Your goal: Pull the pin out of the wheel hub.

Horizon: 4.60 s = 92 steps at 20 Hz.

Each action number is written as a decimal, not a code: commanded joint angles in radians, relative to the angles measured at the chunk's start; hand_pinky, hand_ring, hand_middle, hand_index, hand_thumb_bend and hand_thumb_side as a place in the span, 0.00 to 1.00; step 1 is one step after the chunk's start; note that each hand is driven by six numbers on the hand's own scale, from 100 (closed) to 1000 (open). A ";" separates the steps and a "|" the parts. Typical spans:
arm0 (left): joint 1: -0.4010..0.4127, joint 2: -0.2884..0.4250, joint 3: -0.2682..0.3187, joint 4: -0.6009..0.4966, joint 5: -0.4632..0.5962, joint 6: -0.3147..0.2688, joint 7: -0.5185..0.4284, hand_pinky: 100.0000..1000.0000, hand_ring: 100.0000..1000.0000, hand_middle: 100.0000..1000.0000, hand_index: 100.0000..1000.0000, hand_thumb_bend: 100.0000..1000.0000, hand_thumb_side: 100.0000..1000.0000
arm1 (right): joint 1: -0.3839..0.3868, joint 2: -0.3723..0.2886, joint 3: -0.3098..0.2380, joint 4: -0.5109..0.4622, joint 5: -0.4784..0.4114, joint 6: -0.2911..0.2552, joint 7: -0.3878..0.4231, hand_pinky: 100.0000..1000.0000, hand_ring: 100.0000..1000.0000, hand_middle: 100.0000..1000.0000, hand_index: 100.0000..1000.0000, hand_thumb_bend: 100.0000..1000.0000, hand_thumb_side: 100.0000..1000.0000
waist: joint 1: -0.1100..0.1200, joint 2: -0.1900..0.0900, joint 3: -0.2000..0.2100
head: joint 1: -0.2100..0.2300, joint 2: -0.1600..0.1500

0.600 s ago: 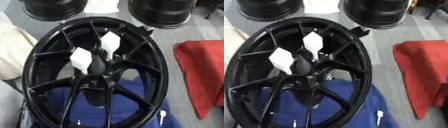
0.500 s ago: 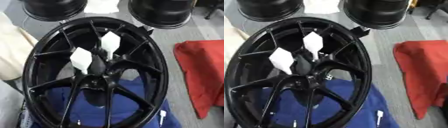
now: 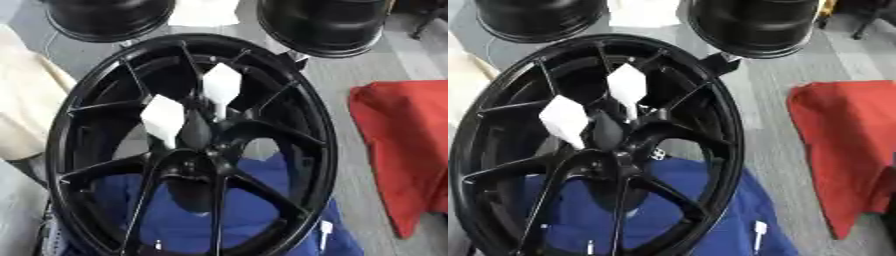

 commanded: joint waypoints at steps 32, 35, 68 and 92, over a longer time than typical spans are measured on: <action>-0.243 -0.023 -0.374 -0.213 -0.185 0.187 -0.253 0.88 0.88 0.79 0.88 0.15 0.28 | -0.005 -0.012 0.016 -0.018 -0.021 -0.015 -0.003 0.49 0.63 0.56 0.62 0.15 0.28 | 0.021 -0.022 -0.025 | 0.026 0.004; -0.265 -0.043 -0.396 -0.209 -0.202 0.196 -0.277 0.89 0.88 0.76 0.86 0.24 0.35 | -0.004 -0.010 0.017 -0.018 -0.024 -0.017 -0.004 0.49 0.62 0.56 0.62 0.15 0.28 | 0.022 -0.022 -0.029 | 0.028 0.004; -0.336 -0.137 -0.473 -0.075 -0.305 0.184 -0.435 0.89 0.91 0.82 0.91 0.32 0.33 | 0.004 0.005 0.015 -0.018 -0.056 -0.044 -0.034 0.48 0.61 0.55 0.61 0.14 0.29 | 0.018 0.006 -0.038 | 0.037 -0.003; -0.337 -0.158 -0.495 -0.045 -0.324 0.198 -0.428 0.71 0.57 0.34 0.51 0.00 0.06 | 0.010 0.011 0.009 -0.018 -0.063 -0.054 -0.075 0.48 0.61 0.55 0.61 0.18 0.30 | 0.023 0.011 -0.042 | 0.051 -0.003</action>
